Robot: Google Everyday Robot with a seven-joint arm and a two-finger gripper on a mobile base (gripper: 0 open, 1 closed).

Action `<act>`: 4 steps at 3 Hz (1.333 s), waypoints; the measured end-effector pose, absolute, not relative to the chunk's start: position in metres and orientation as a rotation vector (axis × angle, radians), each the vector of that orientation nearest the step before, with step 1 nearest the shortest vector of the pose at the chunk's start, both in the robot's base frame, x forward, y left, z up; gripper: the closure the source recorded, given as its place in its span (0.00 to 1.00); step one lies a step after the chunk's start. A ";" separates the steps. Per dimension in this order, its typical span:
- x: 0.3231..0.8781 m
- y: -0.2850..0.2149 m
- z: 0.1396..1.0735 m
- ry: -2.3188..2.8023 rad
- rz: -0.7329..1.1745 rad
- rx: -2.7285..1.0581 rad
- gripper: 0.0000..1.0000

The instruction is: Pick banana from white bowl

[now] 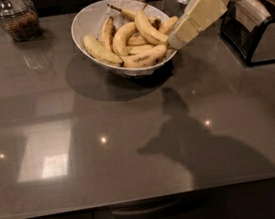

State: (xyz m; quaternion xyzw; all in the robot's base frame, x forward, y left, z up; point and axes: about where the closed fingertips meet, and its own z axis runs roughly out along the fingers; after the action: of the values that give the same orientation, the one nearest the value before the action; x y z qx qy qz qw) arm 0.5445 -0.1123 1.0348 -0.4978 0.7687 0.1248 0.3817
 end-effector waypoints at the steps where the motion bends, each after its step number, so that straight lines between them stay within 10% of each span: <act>1: 0.566 -0.099 1.028 1.927 0.350 -1.213 0.00; 4: 0.633 -0.079 0.994 2.009 0.354 -1.040 0.37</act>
Offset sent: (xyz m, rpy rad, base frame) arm 0.0798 0.0339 -0.0323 0.1622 -0.0155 -0.1230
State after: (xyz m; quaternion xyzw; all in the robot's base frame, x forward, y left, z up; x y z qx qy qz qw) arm 0.6327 -0.0792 0.9936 -0.4137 0.7990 0.1409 0.4130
